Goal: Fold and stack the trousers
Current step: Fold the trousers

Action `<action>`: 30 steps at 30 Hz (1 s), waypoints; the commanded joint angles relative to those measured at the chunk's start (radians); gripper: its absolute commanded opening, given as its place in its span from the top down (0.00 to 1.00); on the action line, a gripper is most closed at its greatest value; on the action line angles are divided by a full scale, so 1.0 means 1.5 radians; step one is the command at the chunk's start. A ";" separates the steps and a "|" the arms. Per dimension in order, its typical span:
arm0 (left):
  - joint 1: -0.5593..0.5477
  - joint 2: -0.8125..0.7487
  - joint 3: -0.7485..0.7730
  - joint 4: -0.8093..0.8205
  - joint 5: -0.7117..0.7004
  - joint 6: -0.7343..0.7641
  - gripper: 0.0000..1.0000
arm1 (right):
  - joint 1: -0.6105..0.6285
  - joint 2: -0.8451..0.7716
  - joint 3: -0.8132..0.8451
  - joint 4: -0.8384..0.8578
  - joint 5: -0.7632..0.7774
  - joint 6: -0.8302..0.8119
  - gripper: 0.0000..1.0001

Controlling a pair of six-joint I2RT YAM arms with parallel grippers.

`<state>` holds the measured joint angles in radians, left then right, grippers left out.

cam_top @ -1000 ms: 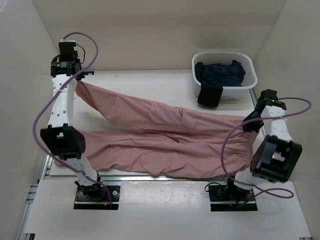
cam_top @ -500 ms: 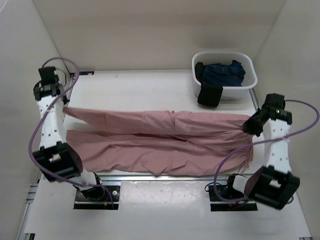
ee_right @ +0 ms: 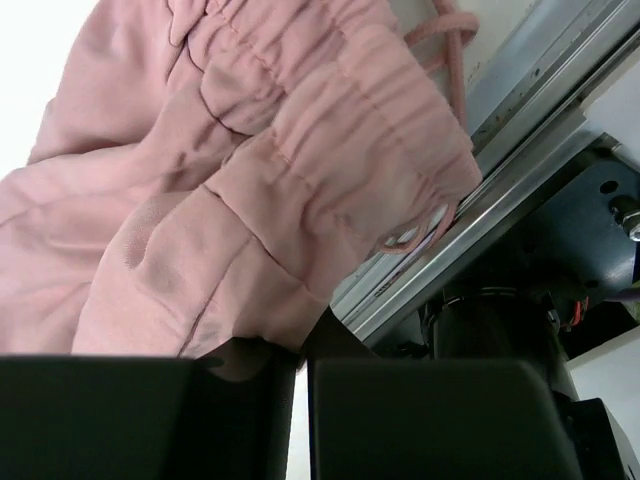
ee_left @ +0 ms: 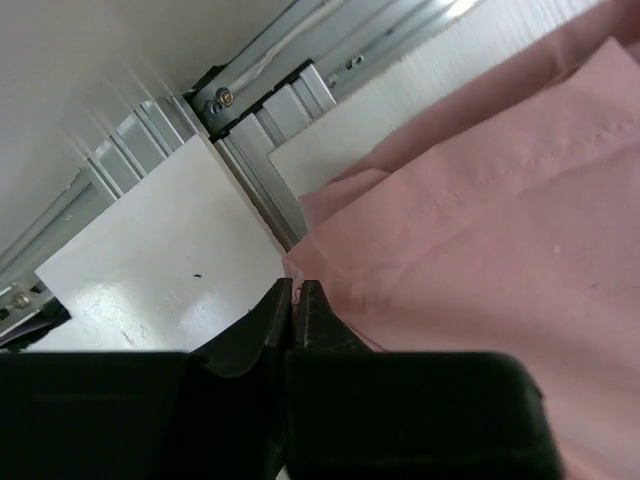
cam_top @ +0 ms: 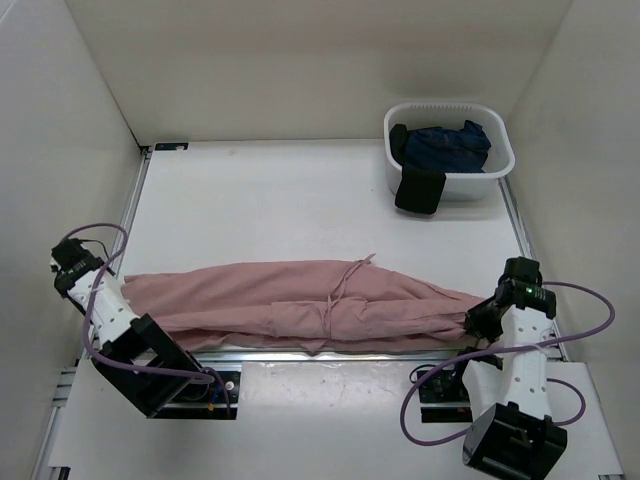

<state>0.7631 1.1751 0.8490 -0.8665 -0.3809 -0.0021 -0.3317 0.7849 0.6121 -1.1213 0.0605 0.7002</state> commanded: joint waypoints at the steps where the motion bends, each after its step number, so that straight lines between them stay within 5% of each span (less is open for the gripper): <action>1: 0.037 0.001 0.041 0.047 0.036 0.001 0.86 | -0.002 -0.006 0.039 0.027 0.018 0.016 0.93; 9: 0.043 0.068 0.157 0.047 0.044 0.001 0.86 | -0.002 0.007 0.116 -0.007 0.058 0.004 0.94; 12: 0.051 0.051 0.117 0.047 0.044 0.001 0.81 | -0.002 0.008 0.091 -0.014 0.072 0.004 0.90; 13: 0.051 0.043 0.095 0.047 0.044 0.001 0.78 | -0.008 0.000 0.074 -0.014 0.072 0.004 0.77; 14: 0.051 0.034 0.070 0.047 0.035 0.001 0.70 | -0.008 -0.007 0.037 -0.014 0.072 0.014 0.45; 15: 0.058 0.026 0.047 0.047 0.035 0.001 0.62 | -0.008 -0.007 0.020 -0.014 0.072 0.020 0.26; 17: 0.065 -0.003 -0.016 0.047 0.035 0.001 0.34 | -0.015 -0.014 -0.004 -0.014 0.065 0.038 0.08; 21: 0.071 -0.035 -0.013 0.041 0.028 0.001 0.17 | -0.015 -0.026 0.072 -0.020 0.084 0.040 0.05; 25: 0.048 -0.042 0.121 -0.026 0.131 0.001 0.13 | 0.010 -0.011 0.227 -0.070 0.209 0.023 0.08; 30: -0.012 0.000 0.201 -0.079 0.182 0.001 0.13 | 0.046 -0.011 0.324 -0.078 0.204 0.023 0.26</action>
<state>0.7971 1.1675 1.1103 -0.9146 -0.1959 0.0002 -0.2905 0.7734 1.0374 -1.2015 0.3103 0.7322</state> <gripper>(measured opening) 0.868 0.768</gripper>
